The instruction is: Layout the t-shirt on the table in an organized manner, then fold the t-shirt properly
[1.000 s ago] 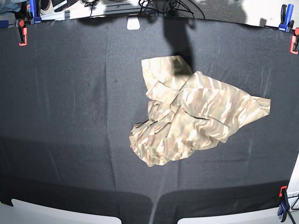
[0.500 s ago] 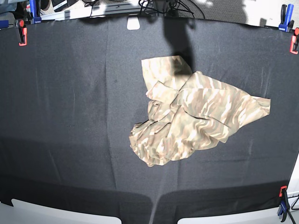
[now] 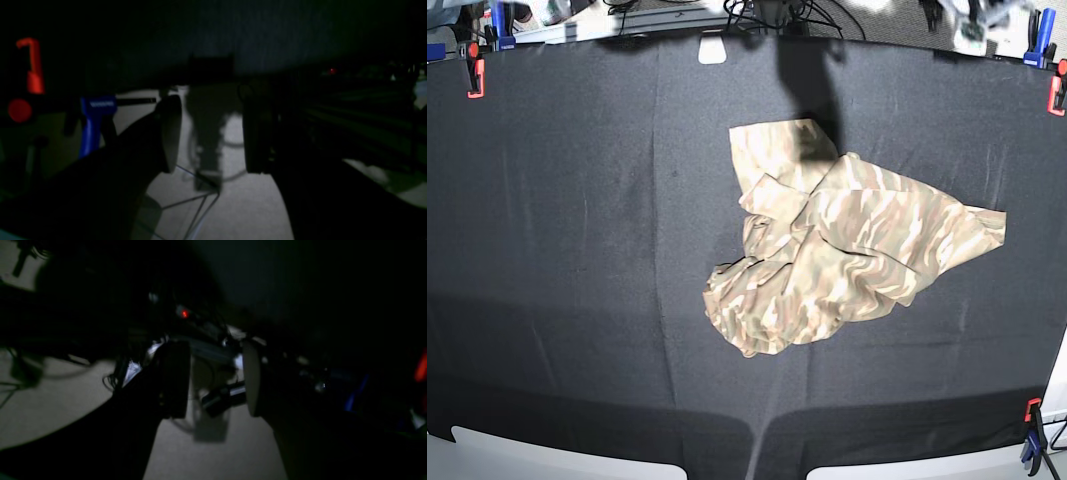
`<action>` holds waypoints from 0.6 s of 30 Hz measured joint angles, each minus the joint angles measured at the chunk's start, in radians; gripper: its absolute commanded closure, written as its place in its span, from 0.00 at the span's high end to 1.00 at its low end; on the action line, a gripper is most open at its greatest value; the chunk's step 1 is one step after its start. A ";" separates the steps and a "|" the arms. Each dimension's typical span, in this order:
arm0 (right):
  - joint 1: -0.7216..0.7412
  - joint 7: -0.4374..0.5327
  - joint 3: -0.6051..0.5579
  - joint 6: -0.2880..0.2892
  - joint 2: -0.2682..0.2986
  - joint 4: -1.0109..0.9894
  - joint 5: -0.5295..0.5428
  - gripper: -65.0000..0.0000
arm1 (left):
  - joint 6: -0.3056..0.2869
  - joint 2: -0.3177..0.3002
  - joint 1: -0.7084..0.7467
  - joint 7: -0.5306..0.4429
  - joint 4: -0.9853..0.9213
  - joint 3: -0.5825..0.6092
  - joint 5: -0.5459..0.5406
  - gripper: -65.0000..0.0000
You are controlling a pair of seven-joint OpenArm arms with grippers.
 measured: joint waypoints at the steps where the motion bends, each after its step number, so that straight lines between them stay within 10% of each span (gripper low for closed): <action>1: 0.014 -0.022 0.000 0.000 0.000 0.020 -0.001 0.39 | 0.000 0.000 -0.005 0.000 0.001 0.000 0.000 0.43; 18: 0.388 -0.114 0.000 0.001 -0.013 0.080 0.001 0.39 | 0.003 0.001 -0.404 -0.095 0.000 0.000 -0.175 0.43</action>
